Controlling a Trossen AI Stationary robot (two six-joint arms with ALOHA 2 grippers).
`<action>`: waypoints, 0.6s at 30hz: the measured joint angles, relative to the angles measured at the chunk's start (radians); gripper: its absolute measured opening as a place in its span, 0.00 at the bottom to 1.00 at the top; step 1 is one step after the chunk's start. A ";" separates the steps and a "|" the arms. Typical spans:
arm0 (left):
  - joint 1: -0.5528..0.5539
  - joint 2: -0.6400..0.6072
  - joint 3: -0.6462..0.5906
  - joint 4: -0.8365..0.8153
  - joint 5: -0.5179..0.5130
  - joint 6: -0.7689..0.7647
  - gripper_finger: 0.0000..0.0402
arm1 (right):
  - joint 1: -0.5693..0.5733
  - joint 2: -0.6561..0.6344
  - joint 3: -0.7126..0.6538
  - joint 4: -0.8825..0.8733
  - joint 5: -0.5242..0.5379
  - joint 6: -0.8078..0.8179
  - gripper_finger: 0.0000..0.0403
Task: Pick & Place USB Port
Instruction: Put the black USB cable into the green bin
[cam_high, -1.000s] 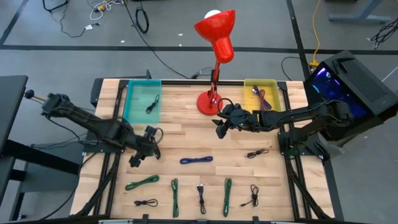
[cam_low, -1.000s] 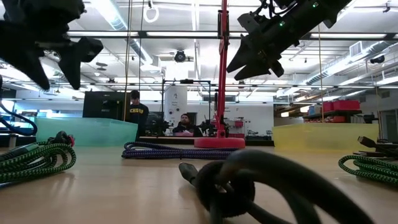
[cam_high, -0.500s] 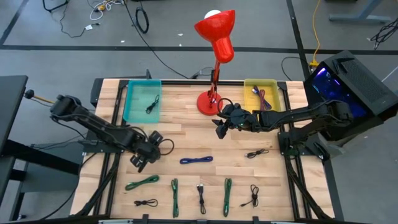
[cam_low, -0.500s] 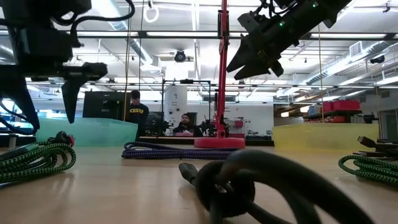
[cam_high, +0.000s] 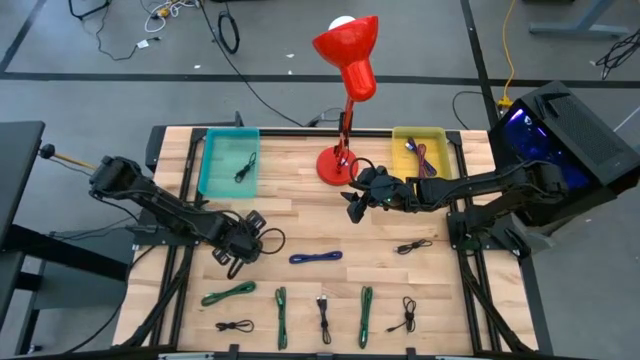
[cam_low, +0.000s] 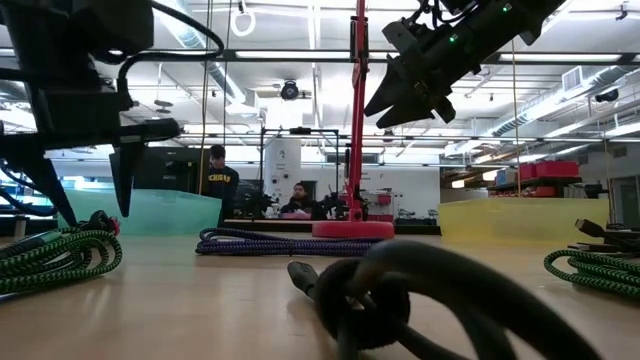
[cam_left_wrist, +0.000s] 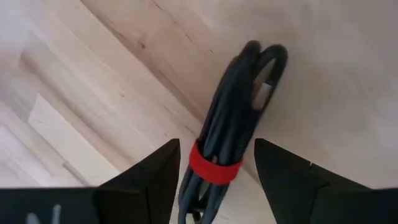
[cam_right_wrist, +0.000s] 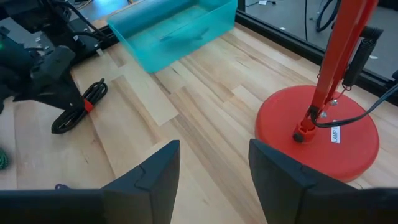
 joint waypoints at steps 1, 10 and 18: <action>0.009 0.008 0.000 0.005 0.007 0.000 0.53 | 0.000 0.000 0.000 0.000 0.000 0.000 0.48; 0.078 0.079 0.002 0.022 0.078 -0.018 0.49 | 0.000 0.000 0.000 0.000 -0.008 -0.003 0.48; 0.118 0.077 0.013 0.034 0.173 -0.173 0.14 | 0.000 0.000 0.000 0.000 -0.010 -0.008 0.48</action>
